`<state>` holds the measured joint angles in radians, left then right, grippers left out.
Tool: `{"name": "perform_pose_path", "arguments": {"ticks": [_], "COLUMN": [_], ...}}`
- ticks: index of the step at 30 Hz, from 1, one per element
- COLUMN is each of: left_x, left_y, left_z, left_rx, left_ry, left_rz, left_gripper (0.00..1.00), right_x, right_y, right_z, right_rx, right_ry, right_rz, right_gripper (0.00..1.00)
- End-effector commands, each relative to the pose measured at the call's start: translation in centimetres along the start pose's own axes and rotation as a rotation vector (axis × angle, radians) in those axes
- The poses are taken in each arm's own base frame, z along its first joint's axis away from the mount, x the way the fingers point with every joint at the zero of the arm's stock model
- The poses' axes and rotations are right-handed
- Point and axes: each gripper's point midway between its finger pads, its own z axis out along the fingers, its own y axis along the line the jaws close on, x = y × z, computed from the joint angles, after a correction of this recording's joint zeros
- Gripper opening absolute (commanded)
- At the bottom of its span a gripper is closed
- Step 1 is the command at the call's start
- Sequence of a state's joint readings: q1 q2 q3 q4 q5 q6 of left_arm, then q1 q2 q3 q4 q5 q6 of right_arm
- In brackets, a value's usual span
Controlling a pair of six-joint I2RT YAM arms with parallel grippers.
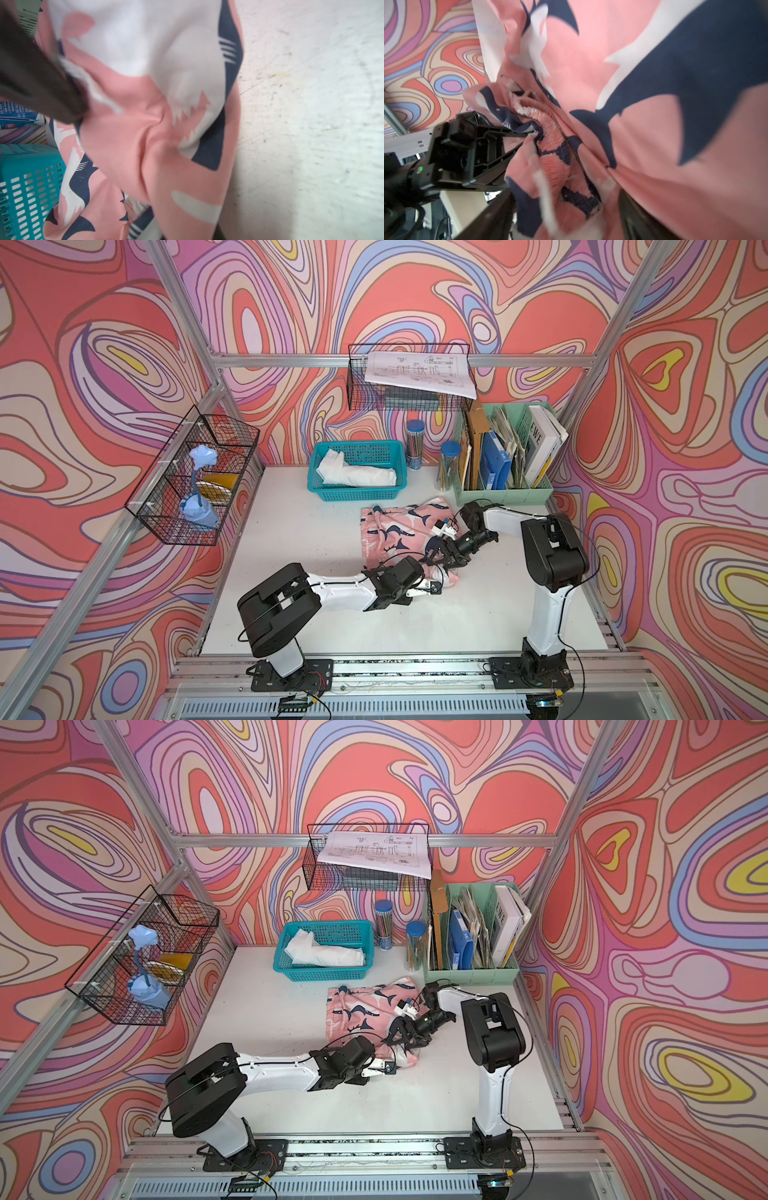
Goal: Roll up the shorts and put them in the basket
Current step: Roll the shorts at the center of the board.
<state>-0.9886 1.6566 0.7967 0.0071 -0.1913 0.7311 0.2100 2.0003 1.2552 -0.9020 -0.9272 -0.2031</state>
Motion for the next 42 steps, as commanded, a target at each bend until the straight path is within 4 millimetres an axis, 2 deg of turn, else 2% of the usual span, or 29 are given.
{"name": "perform_pose_path", "arguments": {"ticks": [1,8,14,16,19,22,24,27,30,33,37,42], "left_x": [1.3,0.4,-0.6,-1.1,-1.5,-2.1,-2.1,-2.1,-2.2,-2.3,-2.2,-0.7], "left_y": [-1.2,-2.0,-3.6,-3.9,-4.4,-4.8,-4.8,-4.5,-3.8,-3.0,-1.6,-1.6], "left_z": [-0.9,-2.3,-4.0,-4.5,-4.7,-4.8,-4.7,-4.1,-3.5,-2.9,-2.0,-0.7], "left_rx": [0.059,0.156,0.433,0.537,0.659,0.767,0.824,0.899,0.963,0.995,1.012,1.068], "left_ry": [0.036,-0.001,-0.003,0.003,0.018,0.022,0.034,0.053,0.072,0.086,0.074,0.148], "left_rz": [-0.022,-0.057,-0.177,-0.22,-0.258,-0.283,-0.31,-0.365,-0.412,-0.435,-0.473,-0.506], "left_gripper": [0.0,0.0,0.0,0.0,0.0,0.0,0.0,0.0,0.0,0.0,0.0,0.0], "right_x": [-2.3,-4.4,-4.7,-4.3,-3.9,-3.2,-2.4,-0.2,0.7,1.5,3.9,5.6], "right_y": [-0.7,-2.5,-1.5,-0.5,2.2,4.8,6.7,9.4,11.4,12.4,13.0,13.8], "right_z": [-2.6,-8.8,-15.9,-18.2,-19.9,-19.3,-17.7,-14.7,-14.7,-13.9,-10.7,-8.9], "right_rx": [0.058,0.298,0.653,0.751,0.795,0.82,0.847,0.849,0.849,0.852,0.862,0.924], "right_ry": [-0.136,-0.337,-0.583,-0.693,-0.831,-0.879,-0.878,-0.86,-0.929,-0.887,-0.768,-0.693], "right_rz": [0.007,-0.014,-0.156,-0.218,-0.341,-0.54,-0.736,-1.071,-1.176,-1.3,-1.565,-1.727], "right_gripper": [0.98,0.98,0.98,0.98,0.98,0.98,0.97,0.96,0.97,0.95,0.93,0.94]}}
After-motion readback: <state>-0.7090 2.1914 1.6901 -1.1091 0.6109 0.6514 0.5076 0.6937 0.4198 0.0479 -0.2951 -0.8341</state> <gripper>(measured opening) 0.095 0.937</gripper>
